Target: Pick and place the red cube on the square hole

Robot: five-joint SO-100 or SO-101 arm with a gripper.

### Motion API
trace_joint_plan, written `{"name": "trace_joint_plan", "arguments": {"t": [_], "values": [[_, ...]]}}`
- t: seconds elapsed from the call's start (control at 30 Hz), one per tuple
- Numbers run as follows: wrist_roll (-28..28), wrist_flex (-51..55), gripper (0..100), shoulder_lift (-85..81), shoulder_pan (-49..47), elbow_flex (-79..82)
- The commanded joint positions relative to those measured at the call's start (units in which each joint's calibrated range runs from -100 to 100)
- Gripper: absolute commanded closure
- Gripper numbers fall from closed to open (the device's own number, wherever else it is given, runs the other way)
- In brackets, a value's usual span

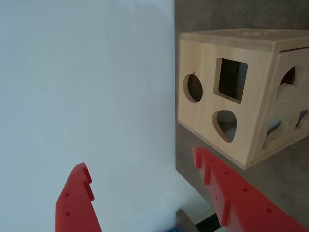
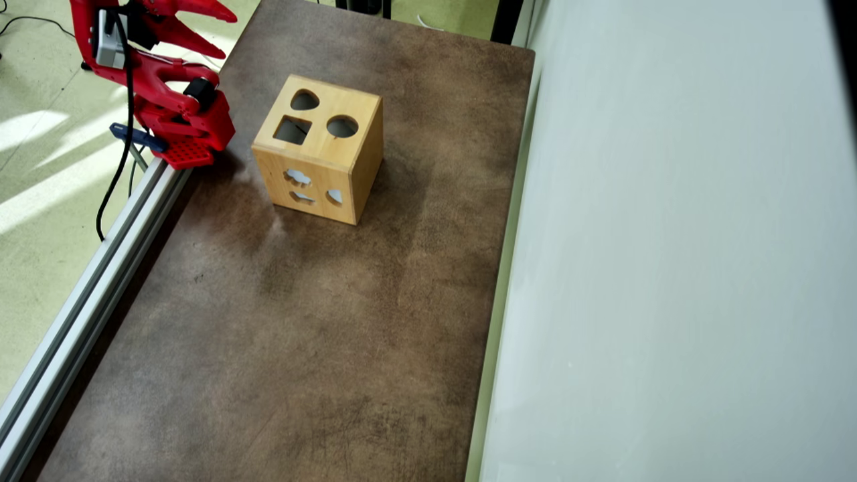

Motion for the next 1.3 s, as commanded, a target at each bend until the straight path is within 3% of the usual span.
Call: {"name": "trace_joint_plan", "arguments": {"t": [0.0, 0.57, 0.87, 1.27], "values": [[1.76, -0.80, 67, -0.05, 0.24, -7.78], [3.27, -0.15, 68, -0.13, 0.24, -19.86], [2.78, -0.15, 84, -0.73, 0.24, -23.44], [2.78, -0.07, 90, -3.02, 0.24, -22.90]]}}
